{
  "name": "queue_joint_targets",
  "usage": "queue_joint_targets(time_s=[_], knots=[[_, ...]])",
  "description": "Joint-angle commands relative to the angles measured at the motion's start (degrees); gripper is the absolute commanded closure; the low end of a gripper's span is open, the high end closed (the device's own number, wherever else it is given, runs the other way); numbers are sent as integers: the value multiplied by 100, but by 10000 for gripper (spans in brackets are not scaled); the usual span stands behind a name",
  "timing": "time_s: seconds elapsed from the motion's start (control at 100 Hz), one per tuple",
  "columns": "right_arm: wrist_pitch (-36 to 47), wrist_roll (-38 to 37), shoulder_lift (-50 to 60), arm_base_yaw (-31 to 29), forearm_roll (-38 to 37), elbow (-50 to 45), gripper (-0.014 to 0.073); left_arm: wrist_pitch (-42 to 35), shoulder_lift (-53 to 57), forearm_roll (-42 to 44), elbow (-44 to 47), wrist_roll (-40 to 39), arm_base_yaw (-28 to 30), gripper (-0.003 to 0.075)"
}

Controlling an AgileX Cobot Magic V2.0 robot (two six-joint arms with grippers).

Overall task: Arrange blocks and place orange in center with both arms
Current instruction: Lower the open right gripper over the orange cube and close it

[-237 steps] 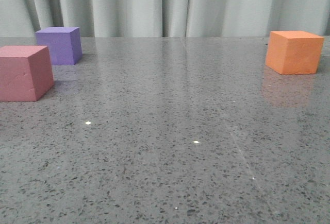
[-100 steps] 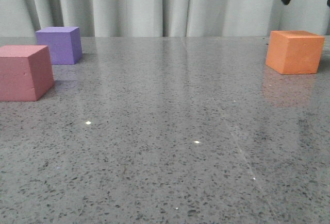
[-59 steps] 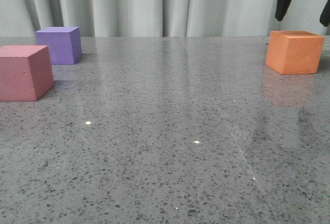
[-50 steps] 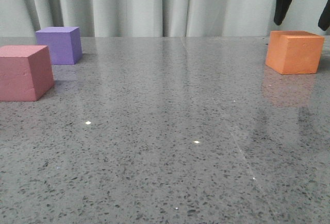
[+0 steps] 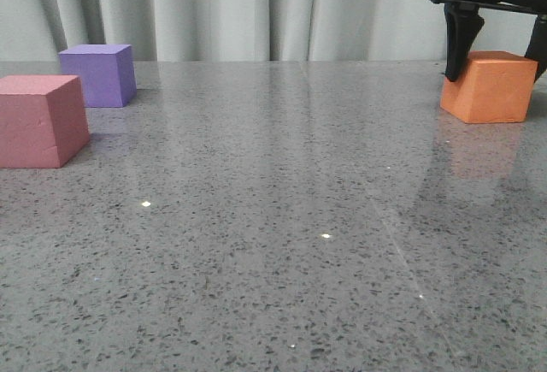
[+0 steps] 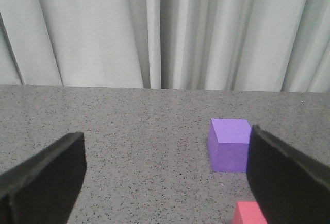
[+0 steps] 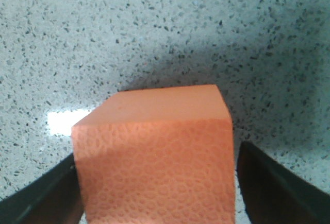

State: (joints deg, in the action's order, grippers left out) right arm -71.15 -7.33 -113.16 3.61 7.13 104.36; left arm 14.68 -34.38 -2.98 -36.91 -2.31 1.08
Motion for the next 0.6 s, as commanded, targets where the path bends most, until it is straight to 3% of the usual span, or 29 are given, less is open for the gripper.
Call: queue_joint_targets(time_s=[0.0, 0.09, 0.26, 0.33, 0.59], knots=[[-24, 80, 288, -14, 42, 187, 18, -494, -37, -38, -207, -29, 11, 122], [-11, 80, 288, -14, 42, 187, 72, -494, -37, -38, -207, -29, 11, 122], [2, 80, 288, -14, 42, 187, 313, -494, -37, -38, -207, -29, 11, 122], [-9, 80, 288, -14, 42, 187, 375, -494, -37, -38, -207, -29, 11, 122], [-15, 80, 288, -14, 42, 187, 413, -494, -37, -38, -207, -29, 11, 122]])
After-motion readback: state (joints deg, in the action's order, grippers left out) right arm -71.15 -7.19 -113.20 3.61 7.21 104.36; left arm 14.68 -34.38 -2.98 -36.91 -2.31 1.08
